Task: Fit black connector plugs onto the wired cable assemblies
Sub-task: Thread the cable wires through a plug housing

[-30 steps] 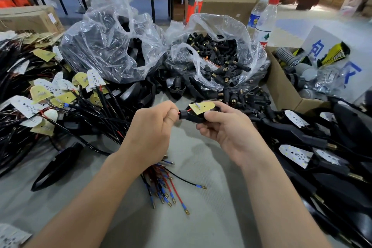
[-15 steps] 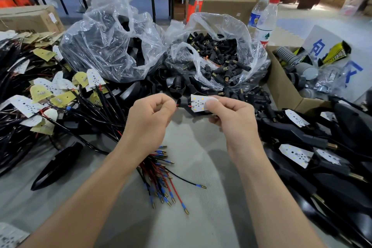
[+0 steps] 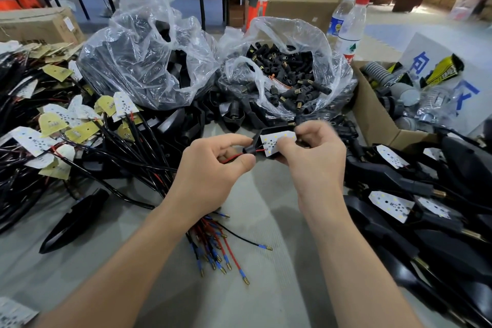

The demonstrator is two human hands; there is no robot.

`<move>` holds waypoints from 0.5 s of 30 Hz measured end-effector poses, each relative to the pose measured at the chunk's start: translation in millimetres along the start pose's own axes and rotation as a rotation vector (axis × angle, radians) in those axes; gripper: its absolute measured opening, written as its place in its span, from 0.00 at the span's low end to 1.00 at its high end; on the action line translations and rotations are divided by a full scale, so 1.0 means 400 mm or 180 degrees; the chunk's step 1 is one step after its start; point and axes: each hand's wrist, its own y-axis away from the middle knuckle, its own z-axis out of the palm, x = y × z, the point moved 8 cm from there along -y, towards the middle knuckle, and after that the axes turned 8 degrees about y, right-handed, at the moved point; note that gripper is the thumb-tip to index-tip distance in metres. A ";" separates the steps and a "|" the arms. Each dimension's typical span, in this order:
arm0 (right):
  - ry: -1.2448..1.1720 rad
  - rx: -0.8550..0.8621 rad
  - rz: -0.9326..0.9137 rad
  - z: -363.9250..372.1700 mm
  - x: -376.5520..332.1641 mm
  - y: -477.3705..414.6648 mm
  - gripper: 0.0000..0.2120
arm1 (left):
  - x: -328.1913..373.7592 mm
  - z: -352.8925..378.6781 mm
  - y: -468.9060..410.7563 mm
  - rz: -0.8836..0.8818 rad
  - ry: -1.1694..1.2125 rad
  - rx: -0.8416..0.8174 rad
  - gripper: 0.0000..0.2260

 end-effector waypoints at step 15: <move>0.0723 -0.0612 0.0739 -0.014 0.042 -0.016 0.09 | 0.014 -0.103 -0.028 -0.0001 -0.1253 0.0066 0.07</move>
